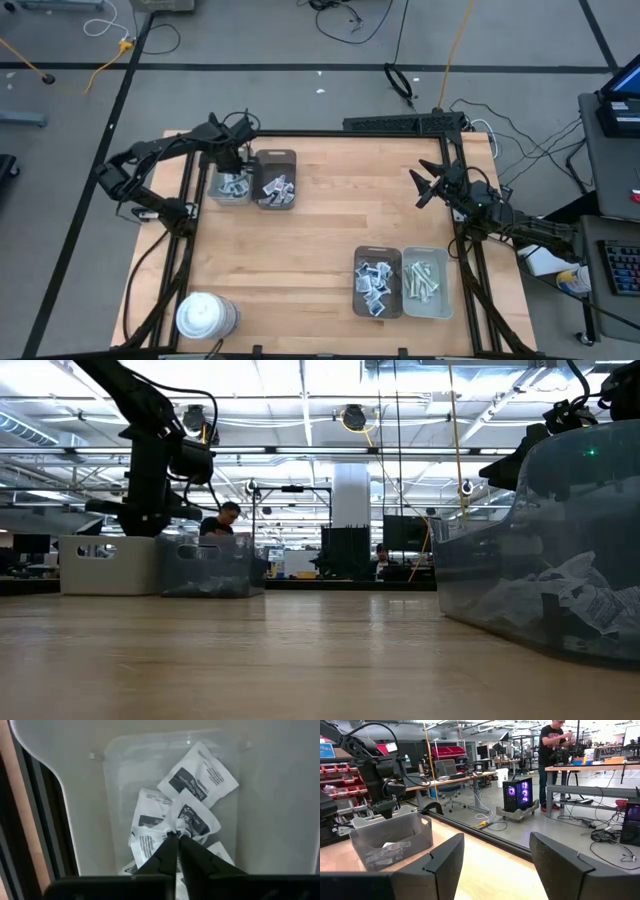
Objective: Pick & Place First Aid Supplies
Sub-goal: Put the white towelette pack into the top gray bin, then return to Home Position
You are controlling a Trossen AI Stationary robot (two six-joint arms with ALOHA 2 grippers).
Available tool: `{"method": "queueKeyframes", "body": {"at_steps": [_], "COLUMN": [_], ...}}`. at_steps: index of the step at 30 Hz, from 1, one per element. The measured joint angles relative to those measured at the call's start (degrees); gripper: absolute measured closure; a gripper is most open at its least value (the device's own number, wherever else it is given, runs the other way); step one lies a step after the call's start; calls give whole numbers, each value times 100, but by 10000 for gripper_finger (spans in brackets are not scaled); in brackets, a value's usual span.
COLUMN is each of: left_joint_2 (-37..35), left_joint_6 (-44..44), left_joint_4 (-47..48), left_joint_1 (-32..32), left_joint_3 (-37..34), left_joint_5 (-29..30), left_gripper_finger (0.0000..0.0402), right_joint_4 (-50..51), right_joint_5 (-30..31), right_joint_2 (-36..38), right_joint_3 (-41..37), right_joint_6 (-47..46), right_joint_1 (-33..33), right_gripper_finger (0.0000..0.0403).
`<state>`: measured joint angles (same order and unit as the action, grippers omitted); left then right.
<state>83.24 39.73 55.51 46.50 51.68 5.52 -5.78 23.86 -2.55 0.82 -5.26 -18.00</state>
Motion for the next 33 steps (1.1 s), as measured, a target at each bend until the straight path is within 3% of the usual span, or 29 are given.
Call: {"method": "queueKeyframes", "body": {"at_steps": [11,15,26,33], "left_joint_2": [0,-159,-1151,-2062], "left_joint_6": [-42,41,-81,-1059], "left_joint_4": [-16,28,24,-717], "left_joint_1": [-11,-38,-696,-1539], "left_joint_3": [52,226,332,5], "left_joint_5": [-96,-98,-500,269], "left_gripper_finger": [219,182,169,165], "right_joint_4": [0,0,0,0], "right_joint_5": [0,0,2,0], "right_joint_2": [0,0,1,2], "right_joint_3": [2,0,1,2], "right_joint_6": [0,0,-2,-1], "right_joint_1": [0,0,-1,0], "right_gripper_finger": [182,183,181,183]}}
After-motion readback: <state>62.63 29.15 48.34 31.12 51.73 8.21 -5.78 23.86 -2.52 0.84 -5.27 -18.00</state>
